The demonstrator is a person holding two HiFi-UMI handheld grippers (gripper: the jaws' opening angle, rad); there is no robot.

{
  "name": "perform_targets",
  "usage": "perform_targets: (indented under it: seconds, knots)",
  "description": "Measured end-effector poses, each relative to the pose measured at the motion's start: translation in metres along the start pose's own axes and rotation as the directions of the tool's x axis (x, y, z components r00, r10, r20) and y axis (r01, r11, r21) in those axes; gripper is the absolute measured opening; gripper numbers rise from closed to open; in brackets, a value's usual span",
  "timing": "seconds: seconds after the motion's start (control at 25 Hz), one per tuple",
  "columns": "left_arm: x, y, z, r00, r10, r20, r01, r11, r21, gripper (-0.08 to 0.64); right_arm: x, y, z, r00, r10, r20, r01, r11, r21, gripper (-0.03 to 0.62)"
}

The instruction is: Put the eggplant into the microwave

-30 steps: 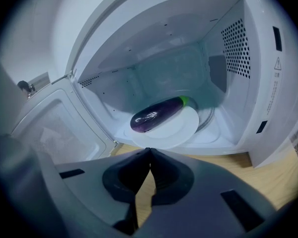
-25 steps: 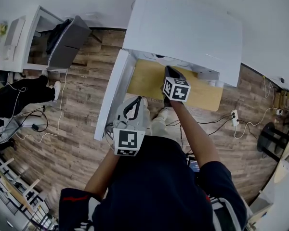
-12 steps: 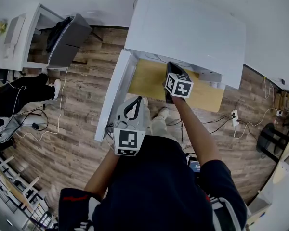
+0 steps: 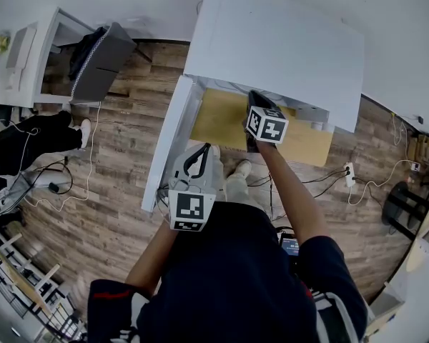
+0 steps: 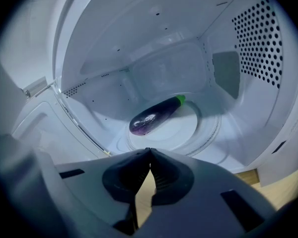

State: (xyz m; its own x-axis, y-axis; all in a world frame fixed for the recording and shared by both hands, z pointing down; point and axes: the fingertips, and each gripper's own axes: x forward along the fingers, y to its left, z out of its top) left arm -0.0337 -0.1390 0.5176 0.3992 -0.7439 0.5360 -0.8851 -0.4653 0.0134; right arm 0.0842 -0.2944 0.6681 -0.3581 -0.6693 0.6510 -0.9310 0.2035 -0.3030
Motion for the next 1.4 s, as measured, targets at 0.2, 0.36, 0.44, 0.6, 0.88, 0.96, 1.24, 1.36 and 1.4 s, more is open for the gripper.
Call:
perform_targets:
  seconds: [0.2, 0.36, 0.44, 0.6, 0.88, 0.96, 1.24, 1.36, 1.4]
  knots:
    - [0.000, -0.001, -0.001, 1.000, -0.002, 0.000, 0.002, 1.000, 0.007, 0.015, -0.007, 0.004, -0.003, 1.000, 0.020, -0.007, -0.020, 1.000, -0.007, 0.012]
    - [-0.002, 0.000, 0.000, 1.000, 0.005, 0.004, -0.005, 1.000, 0.004, 0.015, -0.020, 0.009, -0.010, 0.999, 0.034, -0.025, -0.035, 0.999, -0.034, 0.012]
    - [-0.004, 0.001, 0.001, 1.000, 0.008, 0.006, -0.008, 1.000, -0.003, 0.015, -0.029, 0.011, -0.011, 0.999, 0.042, -0.031, -0.044, 0.997, -0.062, 0.012]
    - [-0.006, -0.002, 0.006, 1.000, 0.011, 0.016, -0.011, 1.000, 0.010, 0.015, -0.053, 0.018, -0.005, 0.997, 0.070, -0.014, -0.072, 0.990, -0.119, 0.012]
    - [-0.008, -0.005, 0.025, 0.998, 0.017, 0.061, -0.019, 0.999, 0.029, 0.015, -0.107, 0.031, 0.026, 0.988, 0.140, 0.060, -0.127, 0.974, -0.190, 0.012]
    - [-0.010, -0.003, 0.031, 0.996, 0.030, 0.078, -0.033, 0.999, 0.031, 0.015, -0.123, 0.035, 0.033, 0.983, 0.162, 0.084, -0.145, 0.973, -0.181, 0.012]
    - [-0.013, 0.000, 0.066, 0.986, 0.053, 0.161, -0.058, 0.998, 0.027, 0.015, -0.176, 0.049, 0.061, 0.960, 0.215, 0.178, -0.186, 0.969, -0.164, 0.012]
    - [-0.017, -0.003, 0.079, 0.982, 0.040, 0.187, -0.052, 0.997, 0.059, 0.015, -0.198, 0.056, 0.080, 0.944, 0.232, 0.234, -0.195, 0.966, -0.170, 0.011]
    - [-0.018, -0.004, 0.084, 0.980, 0.037, 0.197, -0.051, 0.997, 0.064, 0.015, -0.207, 0.057, 0.088, 0.938, 0.237, 0.254, -0.196, 0.965, -0.175, 0.012]
